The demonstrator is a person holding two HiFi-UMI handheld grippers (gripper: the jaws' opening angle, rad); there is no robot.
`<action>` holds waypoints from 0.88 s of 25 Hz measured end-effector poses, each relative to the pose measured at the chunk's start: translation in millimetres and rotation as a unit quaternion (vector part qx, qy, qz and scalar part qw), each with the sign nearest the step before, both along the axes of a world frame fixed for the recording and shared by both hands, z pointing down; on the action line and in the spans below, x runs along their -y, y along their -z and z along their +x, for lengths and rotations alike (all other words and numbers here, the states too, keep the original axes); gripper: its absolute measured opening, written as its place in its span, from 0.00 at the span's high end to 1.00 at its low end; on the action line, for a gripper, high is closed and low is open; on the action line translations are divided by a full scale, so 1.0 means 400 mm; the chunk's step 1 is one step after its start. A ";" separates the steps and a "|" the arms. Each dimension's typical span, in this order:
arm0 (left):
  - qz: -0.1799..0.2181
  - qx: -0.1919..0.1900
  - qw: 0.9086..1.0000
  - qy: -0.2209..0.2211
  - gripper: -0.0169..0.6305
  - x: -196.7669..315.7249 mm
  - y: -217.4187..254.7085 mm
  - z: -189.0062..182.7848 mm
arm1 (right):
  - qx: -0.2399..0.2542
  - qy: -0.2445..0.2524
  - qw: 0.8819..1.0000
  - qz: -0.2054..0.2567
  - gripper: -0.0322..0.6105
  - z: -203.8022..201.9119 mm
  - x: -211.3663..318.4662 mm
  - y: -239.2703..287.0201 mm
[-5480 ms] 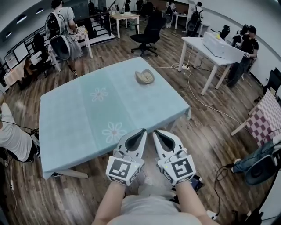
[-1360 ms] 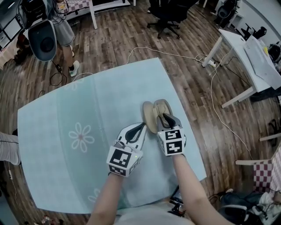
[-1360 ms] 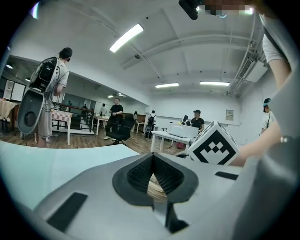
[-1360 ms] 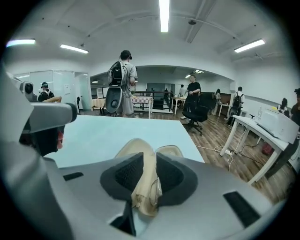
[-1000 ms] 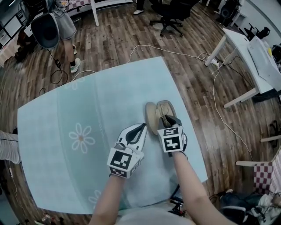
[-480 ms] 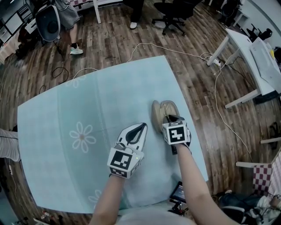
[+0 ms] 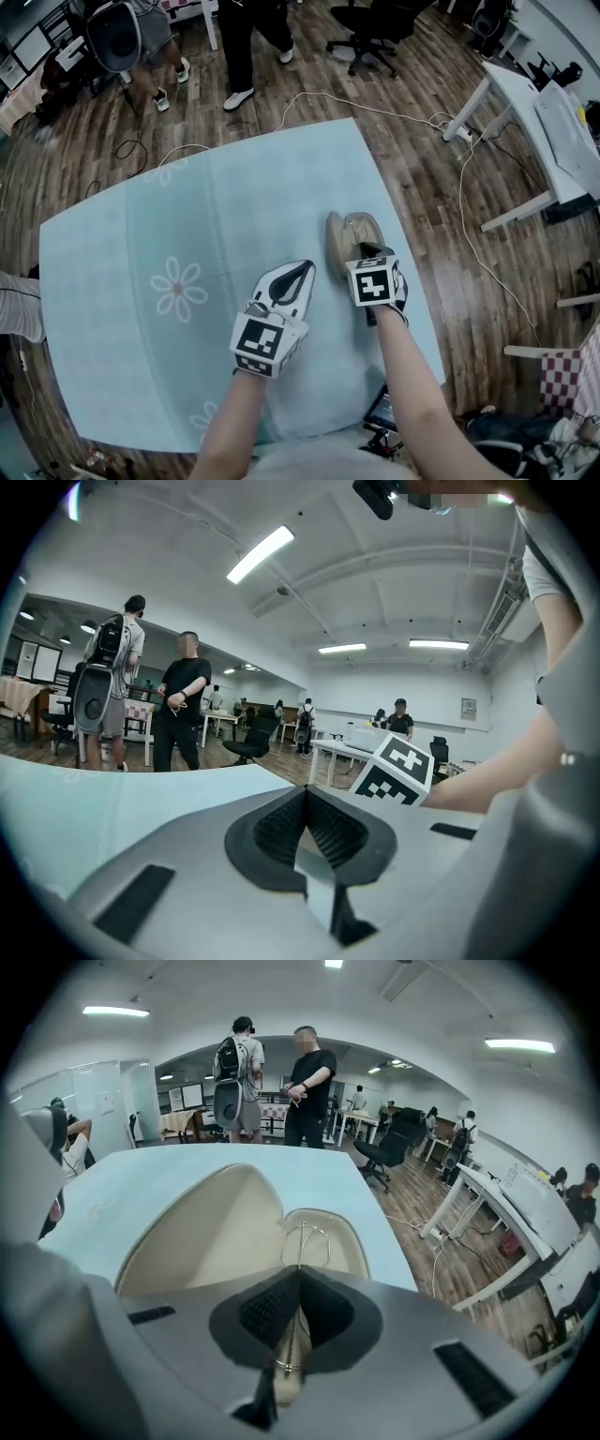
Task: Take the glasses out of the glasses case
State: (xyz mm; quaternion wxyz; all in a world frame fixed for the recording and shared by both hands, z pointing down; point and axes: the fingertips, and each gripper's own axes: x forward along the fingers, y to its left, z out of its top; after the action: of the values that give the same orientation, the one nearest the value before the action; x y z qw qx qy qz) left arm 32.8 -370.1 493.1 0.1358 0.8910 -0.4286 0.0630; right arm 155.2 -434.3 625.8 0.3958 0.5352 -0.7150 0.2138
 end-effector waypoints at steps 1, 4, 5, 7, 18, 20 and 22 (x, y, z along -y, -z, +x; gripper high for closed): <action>0.001 0.000 1.000 0.001 0.96 -0.001 0.003 -0.003 | 0.005 -0.004 1.000 0.001 0.93 0.000 0.000 0.003; 0.003 0.002 1.000 0.003 0.96 -0.006 0.013 -0.009 | 0.018 -0.008 1.000 0.011 0.93 0.001 0.003 0.022; 0.004 0.002 1.000 0.003 0.96 -0.007 0.016 -0.010 | 0.021 -0.007 1.000 0.016 0.93 -0.002 0.004 0.031; 0.006 0.003 1.000 0.004 0.96 -0.011 0.020 -0.011 | 0.025 -0.005 0.999 0.024 0.93 -0.010 0.004 0.048; 0.020 0.007 1.000 0.004 0.96 -0.052 0.061 -0.014 | 0.043 0.001 0.998 0.053 0.93 -0.030 -0.027 0.127; 0.024 0.007 1.000 0.003 0.96 -0.059 0.074 -0.016 | 0.045 0.003 0.997 0.060 0.93 -0.033 -0.035 0.143; 0.028 0.008 1.000 0.002 0.96 -0.066 0.087 -0.018 | 0.046 0.006 0.997 0.068 0.93 -0.038 -0.044 0.161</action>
State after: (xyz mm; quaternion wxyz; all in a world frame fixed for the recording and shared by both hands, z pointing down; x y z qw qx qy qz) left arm 25.7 -343.8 458.4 0.1071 0.8931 -0.4332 0.0575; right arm 140.0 -416.5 561.3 0.3268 0.5463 -0.7482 0.1870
